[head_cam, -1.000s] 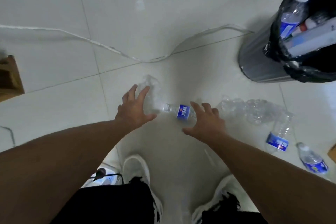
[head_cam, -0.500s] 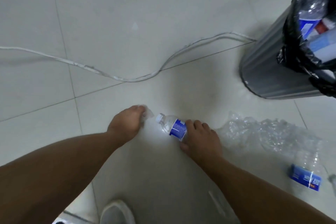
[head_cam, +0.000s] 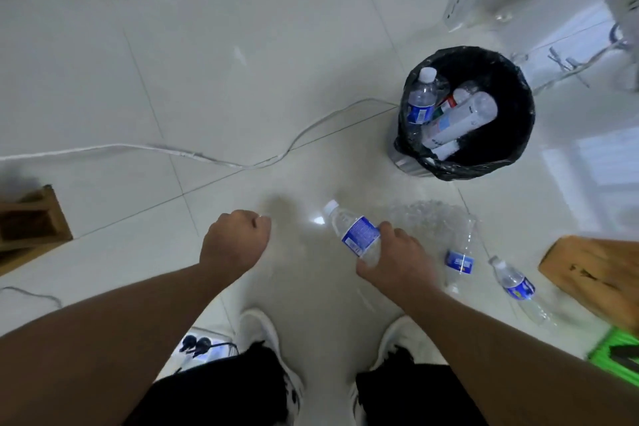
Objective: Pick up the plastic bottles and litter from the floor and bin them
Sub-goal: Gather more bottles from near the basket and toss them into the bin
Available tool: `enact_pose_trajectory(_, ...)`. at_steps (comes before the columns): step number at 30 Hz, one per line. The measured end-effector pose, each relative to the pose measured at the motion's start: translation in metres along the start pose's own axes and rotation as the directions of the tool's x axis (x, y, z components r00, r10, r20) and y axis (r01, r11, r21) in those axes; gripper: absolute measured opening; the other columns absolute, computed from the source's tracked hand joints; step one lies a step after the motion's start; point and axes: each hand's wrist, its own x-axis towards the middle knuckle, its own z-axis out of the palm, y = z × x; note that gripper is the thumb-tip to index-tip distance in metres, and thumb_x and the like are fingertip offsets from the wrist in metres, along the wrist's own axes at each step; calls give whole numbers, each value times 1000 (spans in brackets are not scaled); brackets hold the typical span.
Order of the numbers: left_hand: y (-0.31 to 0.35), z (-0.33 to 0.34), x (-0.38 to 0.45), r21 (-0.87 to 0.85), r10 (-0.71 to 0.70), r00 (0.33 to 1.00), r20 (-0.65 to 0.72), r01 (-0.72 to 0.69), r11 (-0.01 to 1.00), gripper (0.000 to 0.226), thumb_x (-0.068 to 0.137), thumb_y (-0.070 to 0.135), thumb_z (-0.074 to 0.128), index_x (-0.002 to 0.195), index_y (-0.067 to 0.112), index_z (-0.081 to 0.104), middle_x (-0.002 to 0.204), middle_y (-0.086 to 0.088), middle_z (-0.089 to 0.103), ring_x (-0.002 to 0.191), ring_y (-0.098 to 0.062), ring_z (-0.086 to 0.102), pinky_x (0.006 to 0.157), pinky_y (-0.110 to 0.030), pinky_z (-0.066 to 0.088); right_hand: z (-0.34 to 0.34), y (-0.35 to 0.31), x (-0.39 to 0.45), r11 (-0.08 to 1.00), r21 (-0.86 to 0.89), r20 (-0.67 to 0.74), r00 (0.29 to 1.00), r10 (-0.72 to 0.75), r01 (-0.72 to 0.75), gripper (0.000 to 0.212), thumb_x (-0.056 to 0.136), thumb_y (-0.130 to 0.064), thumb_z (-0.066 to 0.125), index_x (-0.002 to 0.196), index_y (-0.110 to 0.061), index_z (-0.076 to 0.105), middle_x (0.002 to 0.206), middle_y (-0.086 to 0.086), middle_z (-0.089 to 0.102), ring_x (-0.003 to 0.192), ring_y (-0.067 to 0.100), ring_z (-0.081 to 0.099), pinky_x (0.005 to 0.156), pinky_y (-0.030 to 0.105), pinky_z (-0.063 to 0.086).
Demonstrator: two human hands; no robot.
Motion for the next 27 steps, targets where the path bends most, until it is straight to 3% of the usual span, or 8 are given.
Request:
enact_pose_trajectory(3,28,-44,-55,-119,70,996,55,-63,991,32,94,40,43,72,18,49,62,-6,57,65,-31,58,59,-37,44,-61,2,-54,999,31,10,1000,29,-29,54,77,-55,65,120,-28,45,107,-3,59,102,27,63,74,39,50)
enact_pose_trajectory(6,65,-86,-107,-218,84,991,101,-61,974,8,100,26,52,106,25,55,67,-4,64,66,-21,63,60,-34,43,-124,5,-104,992,90,-6,996,91,-90,52,76,-56,65,115,-28,44,104,-4,58,103,28,63,72,38,46)
enact_pose_trajectory(10,121,-132,-157,-213,104,989,108,-79,974,50,96,15,58,142,16,40,71,-5,67,69,-17,65,61,-32,42,-207,16,-159,968,169,10,983,184,-183,59,71,-54,67,116,-30,39,102,-4,58,98,30,66,72,39,50)
enact_pose_trajectory(14,191,-168,-199,-202,122,986,114,-97,975,52,95,16,64,141,12,40,84,-4,67,76,-12,62,62,-22,40,-283,38,-203,936,263,-20,969,246,-233,63,69,-48,69,117,-29,34,99,-3,59,96,31,66,71,38,49)
enact_pose_trajectory(16,227,-178,-213,-226,148,985,86,-125,966,47,96,20,67,136,10,44,93,-7,68,82,-19,65,64,-20,40,-312,50,-216,915,303,-22,958,287,-267,62,69,-48,69,117,-28,34,98,-1,62,94,30,65,71,38,48)
enact_pose_trajectory(19,268,-182,-224,-227,176,982,63,-158,961,49,95,22,68,138,7,49,127,-14,57,111,-31,61,89,-30,45,-338,66,-227,880,346,16,940,342,-326,60,71,-48,71,116,-28,36,99,0,62,85,27,62,73,36,49)
enact_pose_trajectory(21,285,-183,-227,-206,165,984,68,-148,967,49,96,23,66,141,12,50,136,-13,46,119,-33,56,101,-35,41,-347,75,-231,855,366,45,925,378,-367,64,69,-53,73,116,-30,34,101,-1,62,85,24,64,75,37,53)
enact_pose_trajectory(27,307,-200,-188,-124,271,960,65,-261,957,56,89,7,64,142,19,52,123,-12,48,100,-34,58,93,-34,43,-360,82,-226,762,439,98,868,486,-476,65,69,-54,75,115,-28,38,104,2,65,87,25,66,74,38,53)
